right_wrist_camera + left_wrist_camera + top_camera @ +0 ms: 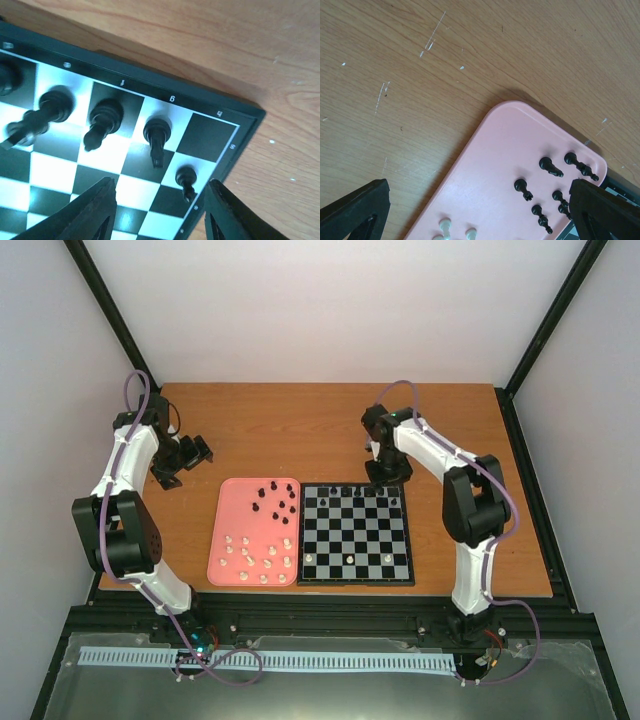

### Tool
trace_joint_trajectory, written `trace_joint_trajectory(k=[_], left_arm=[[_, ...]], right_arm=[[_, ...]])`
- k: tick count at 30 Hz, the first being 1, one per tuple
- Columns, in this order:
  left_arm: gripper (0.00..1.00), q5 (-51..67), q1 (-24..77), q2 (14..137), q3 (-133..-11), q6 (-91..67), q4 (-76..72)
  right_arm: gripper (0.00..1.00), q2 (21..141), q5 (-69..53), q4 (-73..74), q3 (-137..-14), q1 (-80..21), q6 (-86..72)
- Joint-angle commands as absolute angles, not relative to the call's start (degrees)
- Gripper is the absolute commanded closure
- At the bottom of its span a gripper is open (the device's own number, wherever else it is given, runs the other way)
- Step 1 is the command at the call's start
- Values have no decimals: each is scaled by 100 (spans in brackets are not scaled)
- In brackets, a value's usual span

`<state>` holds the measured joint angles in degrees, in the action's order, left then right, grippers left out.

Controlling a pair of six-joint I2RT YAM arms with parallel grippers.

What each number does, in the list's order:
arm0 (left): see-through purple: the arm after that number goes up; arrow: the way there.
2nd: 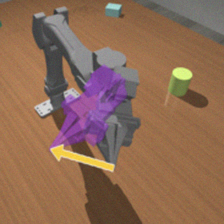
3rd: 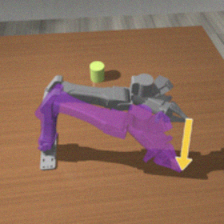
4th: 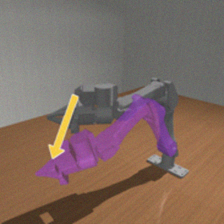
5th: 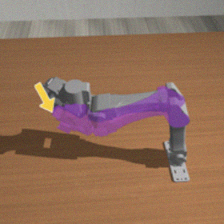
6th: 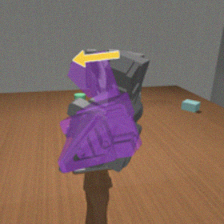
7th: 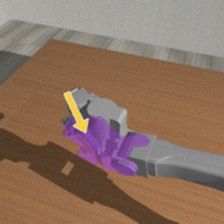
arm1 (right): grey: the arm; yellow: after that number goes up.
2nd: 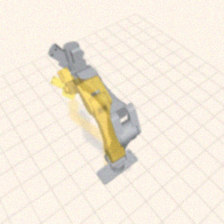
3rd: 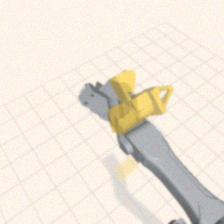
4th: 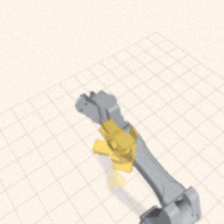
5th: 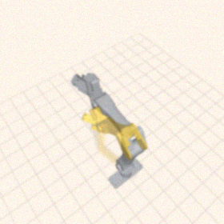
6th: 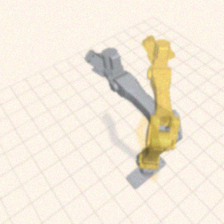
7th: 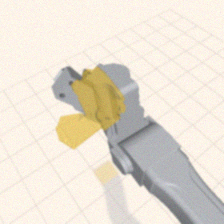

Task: Set up the chess pieces on the board
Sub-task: Pick up the chess piece from the storage box.

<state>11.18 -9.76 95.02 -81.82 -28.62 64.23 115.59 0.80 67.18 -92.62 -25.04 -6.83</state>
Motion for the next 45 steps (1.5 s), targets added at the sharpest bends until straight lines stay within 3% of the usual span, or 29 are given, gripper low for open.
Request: trace_joint_trajectory(k=[1, 11, 21, 30, 45], left_arm=[[0, 1145, -1000, 9516, -8285, -2786, 6354], [0, 1248, -973, 9417, -8206, -2733, 6352], [0, 1198, -844, 9247, -8060, -2682, 6364], [0, 1211, -801, 9324, -8188, -2681, 6407], [0, 1237, -728, 9525, -8225, -2684, 6390]], right_arm=[[49, 10963, 260, 7100, -9722, -2487, -758], [46, 11284, -229, 7140, -10999, -2698, -865], [48, 12854, -1002, 7037, -13359, -3757, -1014], [51, 13664, -1462, 6076, -13526, -4399, -963], [55, 14641, -1429, 5654, -14098, -4633, -913]])
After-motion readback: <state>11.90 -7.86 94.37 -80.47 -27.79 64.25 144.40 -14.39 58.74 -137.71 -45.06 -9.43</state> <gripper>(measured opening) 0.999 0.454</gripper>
